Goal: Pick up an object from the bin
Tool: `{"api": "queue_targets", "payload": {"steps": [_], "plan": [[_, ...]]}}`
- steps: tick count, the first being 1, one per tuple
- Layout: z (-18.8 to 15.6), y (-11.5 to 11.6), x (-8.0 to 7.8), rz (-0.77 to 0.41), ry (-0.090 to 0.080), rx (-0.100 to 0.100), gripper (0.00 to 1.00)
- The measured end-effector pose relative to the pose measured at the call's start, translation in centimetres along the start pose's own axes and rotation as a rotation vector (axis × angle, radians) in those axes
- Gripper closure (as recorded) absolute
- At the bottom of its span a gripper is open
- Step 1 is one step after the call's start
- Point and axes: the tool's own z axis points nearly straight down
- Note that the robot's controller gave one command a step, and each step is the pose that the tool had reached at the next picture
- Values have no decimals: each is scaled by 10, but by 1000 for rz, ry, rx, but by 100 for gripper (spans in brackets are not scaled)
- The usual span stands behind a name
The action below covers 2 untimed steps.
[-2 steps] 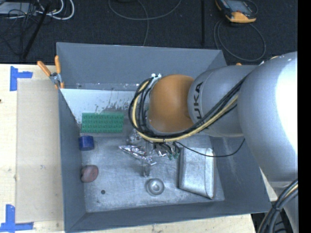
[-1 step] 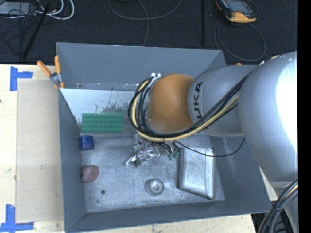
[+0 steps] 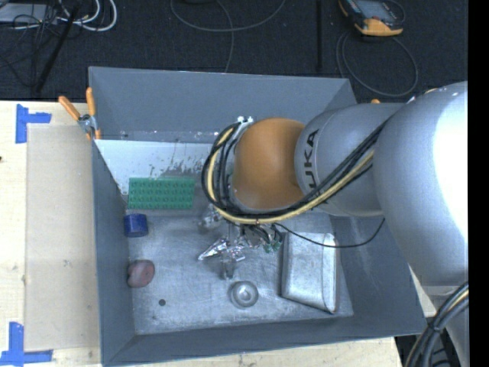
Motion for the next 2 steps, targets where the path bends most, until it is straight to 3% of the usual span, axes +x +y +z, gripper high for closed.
{"api": "queue_targets", "payload": {"steps": [1, 2], "plan": [[-2, 0, -1, 0, -3, 0, 100], [-177, 24, -6, -228, -2, 0, 100]]}}
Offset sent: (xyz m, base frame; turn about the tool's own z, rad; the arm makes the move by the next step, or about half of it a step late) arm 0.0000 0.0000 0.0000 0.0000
